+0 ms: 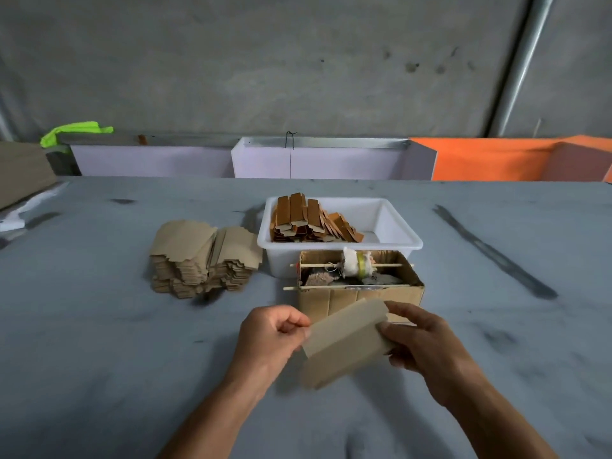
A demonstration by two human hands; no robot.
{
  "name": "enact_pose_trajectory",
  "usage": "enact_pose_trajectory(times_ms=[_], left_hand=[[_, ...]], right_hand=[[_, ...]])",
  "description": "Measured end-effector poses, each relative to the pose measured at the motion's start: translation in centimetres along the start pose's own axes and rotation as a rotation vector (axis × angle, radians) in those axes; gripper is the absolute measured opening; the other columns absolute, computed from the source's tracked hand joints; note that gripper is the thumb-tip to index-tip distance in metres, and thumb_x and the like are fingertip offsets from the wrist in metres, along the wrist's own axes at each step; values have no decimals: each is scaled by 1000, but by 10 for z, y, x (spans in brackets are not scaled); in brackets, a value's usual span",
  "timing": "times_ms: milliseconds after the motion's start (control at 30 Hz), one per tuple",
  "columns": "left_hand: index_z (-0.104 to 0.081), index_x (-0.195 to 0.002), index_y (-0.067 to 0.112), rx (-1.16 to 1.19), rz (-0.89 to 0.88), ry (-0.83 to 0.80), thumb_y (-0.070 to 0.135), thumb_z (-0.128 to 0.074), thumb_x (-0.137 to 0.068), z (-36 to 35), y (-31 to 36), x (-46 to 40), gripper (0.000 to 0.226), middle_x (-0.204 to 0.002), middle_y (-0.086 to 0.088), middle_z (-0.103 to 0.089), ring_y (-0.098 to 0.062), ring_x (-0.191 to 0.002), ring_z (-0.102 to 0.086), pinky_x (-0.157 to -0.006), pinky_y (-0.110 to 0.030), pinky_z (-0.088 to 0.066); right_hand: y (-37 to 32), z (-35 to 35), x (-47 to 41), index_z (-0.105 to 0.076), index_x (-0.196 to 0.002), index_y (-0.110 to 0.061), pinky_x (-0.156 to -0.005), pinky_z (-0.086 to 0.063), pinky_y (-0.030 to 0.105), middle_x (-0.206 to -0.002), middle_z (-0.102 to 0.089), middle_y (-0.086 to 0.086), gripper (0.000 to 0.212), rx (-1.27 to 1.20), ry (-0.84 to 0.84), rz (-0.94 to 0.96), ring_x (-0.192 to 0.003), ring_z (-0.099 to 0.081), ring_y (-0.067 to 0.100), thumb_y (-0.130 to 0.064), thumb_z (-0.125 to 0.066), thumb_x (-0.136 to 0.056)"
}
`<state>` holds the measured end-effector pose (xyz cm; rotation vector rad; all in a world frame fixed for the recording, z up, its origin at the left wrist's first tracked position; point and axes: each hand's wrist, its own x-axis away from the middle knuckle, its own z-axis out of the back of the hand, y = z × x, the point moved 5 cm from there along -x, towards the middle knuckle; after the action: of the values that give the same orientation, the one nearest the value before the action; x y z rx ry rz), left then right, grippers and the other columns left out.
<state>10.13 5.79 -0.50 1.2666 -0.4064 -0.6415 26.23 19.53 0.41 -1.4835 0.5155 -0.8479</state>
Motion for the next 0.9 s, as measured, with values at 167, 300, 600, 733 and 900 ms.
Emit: enact_pose_trajectory(times_ms=[167,300,600,733,900], left_hand=[[-66,-65,16,2,74,-13,-7,-66,-79,-3,-11,2,27,-50,3,-55,-3,-39,-48,-41,-17,-41],[-64,-66,15,-81,101,-73,-4,-66,-80,-6,-20,-2,24,-53,2,-56,-6,-43,-49,-43,-18,-41],[-64,-65,22,-295,62,-109,4,-72,-78,-15,-33,-7,23,-56,6,-57,-6,-47,-50,-52,-17,-43],[-72,-80,20,-496,-209,44,21,-78,-73,-8,-15,7,9,-81,9,-60,-1,-68,-54,-63,-13,-38],[-70,-83,23,-652,-387,-272,46,-78,-66,-29,-9,38,30,-84,10,-58,3,-77,-49,-66,-10,-32]], right_hand=[[6,7,6,-62,-114,-28,-59,-51,24,-103,-66,-3,41,116,13,99,-81,-66,18,-5,-70,-81],[10,12,22,-73,-94,-33,-77,-46,12,-118,-56,-19,40,573,-90,422,-102,-58,0,-6,-83,-66],[26,-6,24,-76,-75,-19,-71,-48,27,-85,-66,-6,14,949,-189,726,-82,-57,15,-5,-74,-76],[27,-6,21,-73,-78,-18,-72,-45,26,-83,-63,-6,15,942,-181,724,-82,-54,14,-4,-71,-78],[27,-10,13,-72,-86,-20,-78,-41,22,-88,-60,-7,10,990,-234,657,-89,-48,11,-13,-65,-85]])
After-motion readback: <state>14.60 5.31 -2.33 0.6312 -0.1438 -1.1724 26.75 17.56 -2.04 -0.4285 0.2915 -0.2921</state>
